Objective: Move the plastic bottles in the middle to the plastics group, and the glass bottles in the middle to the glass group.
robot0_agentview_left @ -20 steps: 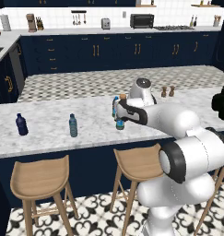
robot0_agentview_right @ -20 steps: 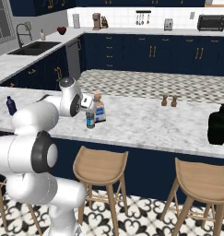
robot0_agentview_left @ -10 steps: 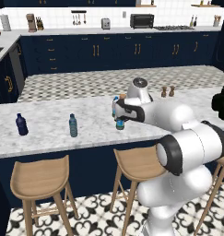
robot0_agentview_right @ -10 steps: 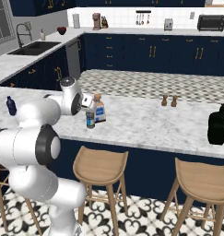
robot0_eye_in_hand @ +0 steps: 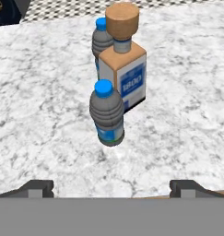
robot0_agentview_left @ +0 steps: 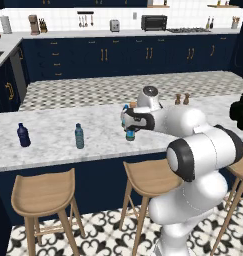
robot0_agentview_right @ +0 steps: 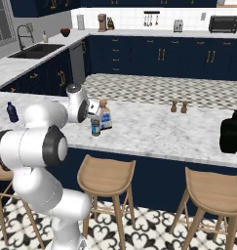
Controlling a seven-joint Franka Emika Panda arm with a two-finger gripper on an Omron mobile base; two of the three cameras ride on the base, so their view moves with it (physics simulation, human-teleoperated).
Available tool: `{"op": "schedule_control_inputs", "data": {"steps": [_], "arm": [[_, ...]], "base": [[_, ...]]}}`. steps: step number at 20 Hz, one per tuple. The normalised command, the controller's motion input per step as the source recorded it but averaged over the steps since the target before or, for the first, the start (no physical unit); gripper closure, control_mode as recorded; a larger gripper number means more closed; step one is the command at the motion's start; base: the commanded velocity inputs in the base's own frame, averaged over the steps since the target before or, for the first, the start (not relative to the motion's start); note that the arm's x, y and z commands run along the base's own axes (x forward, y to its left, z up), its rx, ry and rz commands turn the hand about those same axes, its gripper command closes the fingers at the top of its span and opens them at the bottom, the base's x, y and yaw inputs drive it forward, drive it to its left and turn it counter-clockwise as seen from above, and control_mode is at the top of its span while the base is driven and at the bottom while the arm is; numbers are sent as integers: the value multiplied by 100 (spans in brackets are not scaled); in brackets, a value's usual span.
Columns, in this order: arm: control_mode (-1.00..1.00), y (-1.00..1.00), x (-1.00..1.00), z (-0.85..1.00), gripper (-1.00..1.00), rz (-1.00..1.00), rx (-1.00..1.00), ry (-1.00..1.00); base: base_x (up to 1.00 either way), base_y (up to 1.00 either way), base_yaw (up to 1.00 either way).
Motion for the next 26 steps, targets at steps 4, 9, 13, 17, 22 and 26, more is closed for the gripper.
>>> {"op": "schedule_control_inputs", "data": {"steps": [4,9,13,17,22,26], "arm": [[-100,0,21,0,-100,3,0,3],[-100,0,19,-1,-100,2,0,6],[-100,-3,16,-7,-100,0,0,6],[-100,0,19,-10,-100,0,0,2],[-100,0,20,-15,-100,0,0,3],[-100,0,20,-19,-100,0,-1,2]], "base": [[0,0,0],[0,0,0],[0,0,0],[0,0,0],[0,0,0],[0,0,0]]}}
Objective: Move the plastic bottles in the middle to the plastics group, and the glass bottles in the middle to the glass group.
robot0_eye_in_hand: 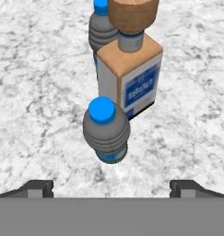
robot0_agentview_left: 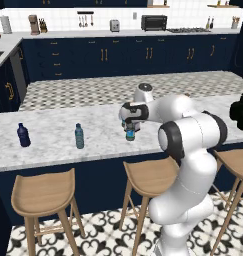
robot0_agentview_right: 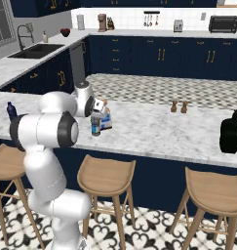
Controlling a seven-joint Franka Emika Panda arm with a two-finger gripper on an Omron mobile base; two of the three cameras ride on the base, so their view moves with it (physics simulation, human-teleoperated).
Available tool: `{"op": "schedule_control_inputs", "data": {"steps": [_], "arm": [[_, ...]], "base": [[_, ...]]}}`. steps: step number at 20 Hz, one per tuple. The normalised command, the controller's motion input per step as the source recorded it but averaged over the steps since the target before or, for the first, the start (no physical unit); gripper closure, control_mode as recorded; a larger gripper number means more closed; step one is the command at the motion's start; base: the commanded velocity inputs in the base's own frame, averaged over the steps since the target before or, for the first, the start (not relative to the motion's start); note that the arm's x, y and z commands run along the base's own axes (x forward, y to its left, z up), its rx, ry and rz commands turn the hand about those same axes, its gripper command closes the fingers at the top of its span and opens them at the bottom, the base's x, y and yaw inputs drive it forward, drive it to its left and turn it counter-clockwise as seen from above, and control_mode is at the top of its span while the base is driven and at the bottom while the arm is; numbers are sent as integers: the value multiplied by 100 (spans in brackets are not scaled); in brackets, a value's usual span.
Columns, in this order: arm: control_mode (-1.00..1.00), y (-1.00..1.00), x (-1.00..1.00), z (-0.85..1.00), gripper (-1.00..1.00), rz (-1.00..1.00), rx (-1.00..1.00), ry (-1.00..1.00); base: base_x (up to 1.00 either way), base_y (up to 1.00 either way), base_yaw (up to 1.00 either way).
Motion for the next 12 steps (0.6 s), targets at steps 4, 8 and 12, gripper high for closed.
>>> {"op": "schedule_control_inputs", "data": {"steps": [4,8,12], "arm": [[-100,0,22,-8,-100,2,0,1],[-100,0,30,-4,-100,2,0,2],[-100,0,26,-9,-100,2,0,7]], "base": [[0,0,0],[0,0,0],[0,0,0]]}}
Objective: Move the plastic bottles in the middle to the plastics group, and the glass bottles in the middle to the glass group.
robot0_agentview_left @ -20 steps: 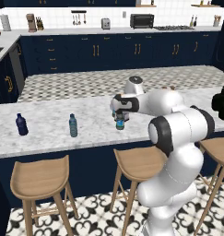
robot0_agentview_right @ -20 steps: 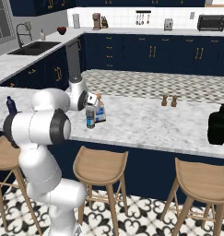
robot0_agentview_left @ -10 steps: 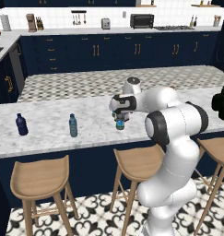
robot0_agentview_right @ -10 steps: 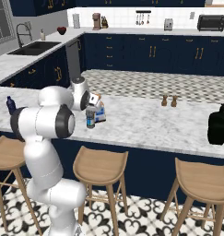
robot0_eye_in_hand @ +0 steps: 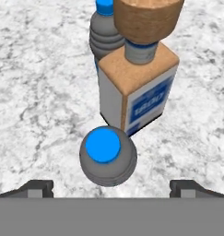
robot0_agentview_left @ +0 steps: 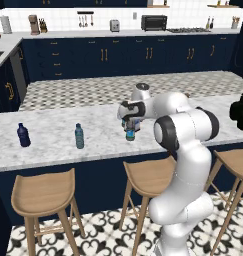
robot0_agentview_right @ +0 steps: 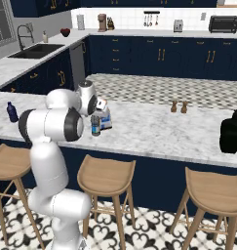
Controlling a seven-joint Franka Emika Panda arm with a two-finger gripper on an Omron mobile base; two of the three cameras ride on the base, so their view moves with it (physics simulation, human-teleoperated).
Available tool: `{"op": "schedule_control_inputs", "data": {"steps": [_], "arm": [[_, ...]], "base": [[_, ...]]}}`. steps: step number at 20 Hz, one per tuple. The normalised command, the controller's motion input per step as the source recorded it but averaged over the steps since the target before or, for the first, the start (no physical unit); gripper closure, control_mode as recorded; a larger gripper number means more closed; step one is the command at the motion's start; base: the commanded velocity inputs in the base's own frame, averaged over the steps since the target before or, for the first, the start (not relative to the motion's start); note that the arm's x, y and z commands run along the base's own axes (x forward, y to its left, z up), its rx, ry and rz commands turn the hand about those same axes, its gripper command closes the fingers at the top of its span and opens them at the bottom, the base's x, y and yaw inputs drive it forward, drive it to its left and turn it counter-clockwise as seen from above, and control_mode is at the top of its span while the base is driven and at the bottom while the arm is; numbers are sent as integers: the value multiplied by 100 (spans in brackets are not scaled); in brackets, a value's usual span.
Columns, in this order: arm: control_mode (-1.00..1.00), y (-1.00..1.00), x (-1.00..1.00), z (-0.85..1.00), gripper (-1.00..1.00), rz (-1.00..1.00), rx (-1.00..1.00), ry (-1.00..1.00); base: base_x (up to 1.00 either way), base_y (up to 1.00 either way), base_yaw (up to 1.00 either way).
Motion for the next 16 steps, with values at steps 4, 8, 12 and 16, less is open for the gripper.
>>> {"op": "schedule_control_inputs", "data": {"steps": [4,8,12,16], "arm": [[-100,0,17,-15,-100,2,0,5],[-100,0,17,-16,-100,1,0,2],[-100,0,17,-12,-100,0,0,0],[-100,1,10,-9,-100,1,0,0]], "base": [[0,0,0],[0,0,0],[0,0,0],[0,0,0]]}}
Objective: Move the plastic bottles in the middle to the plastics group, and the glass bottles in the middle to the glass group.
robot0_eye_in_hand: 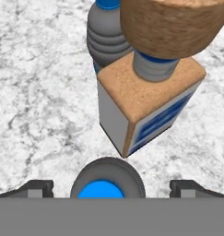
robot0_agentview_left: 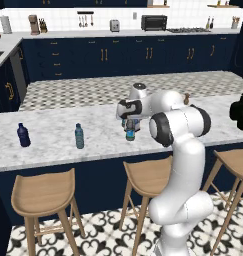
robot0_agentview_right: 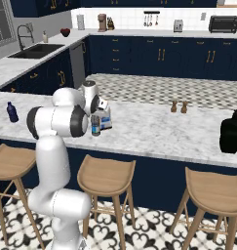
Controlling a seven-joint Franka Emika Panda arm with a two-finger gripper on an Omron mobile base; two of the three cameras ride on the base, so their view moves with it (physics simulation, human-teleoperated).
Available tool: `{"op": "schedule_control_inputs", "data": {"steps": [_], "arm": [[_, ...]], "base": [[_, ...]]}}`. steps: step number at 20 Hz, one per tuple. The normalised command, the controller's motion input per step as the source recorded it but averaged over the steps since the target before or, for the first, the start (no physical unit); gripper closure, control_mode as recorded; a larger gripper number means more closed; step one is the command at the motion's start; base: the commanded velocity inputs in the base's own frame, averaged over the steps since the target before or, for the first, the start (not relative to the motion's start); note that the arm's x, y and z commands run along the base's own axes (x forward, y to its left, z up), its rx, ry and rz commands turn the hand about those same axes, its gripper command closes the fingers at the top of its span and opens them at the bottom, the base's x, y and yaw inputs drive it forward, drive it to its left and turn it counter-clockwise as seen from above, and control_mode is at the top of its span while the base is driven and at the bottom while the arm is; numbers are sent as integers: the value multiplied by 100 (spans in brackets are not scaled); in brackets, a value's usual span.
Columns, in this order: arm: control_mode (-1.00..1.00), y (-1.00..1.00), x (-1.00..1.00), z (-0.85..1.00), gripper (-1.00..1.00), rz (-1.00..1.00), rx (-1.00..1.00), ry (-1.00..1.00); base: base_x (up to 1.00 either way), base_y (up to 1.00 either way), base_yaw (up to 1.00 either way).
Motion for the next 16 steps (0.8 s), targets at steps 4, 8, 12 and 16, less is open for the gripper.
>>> {"op": "schedule_control_inputs", "data": {"steps": [4,8,12,16], "arm": [[-100,8,-20,-5,100,2,0,0],[-100,2,-1,-17,100,0,0,0],[-100,0,0,-21,100,1,-2,0],[-100,-5,-41,4,100,10,-1,-3]], "base": [[0,0,0],[0,0,0],[0,0,0],[0,0,0]]}}
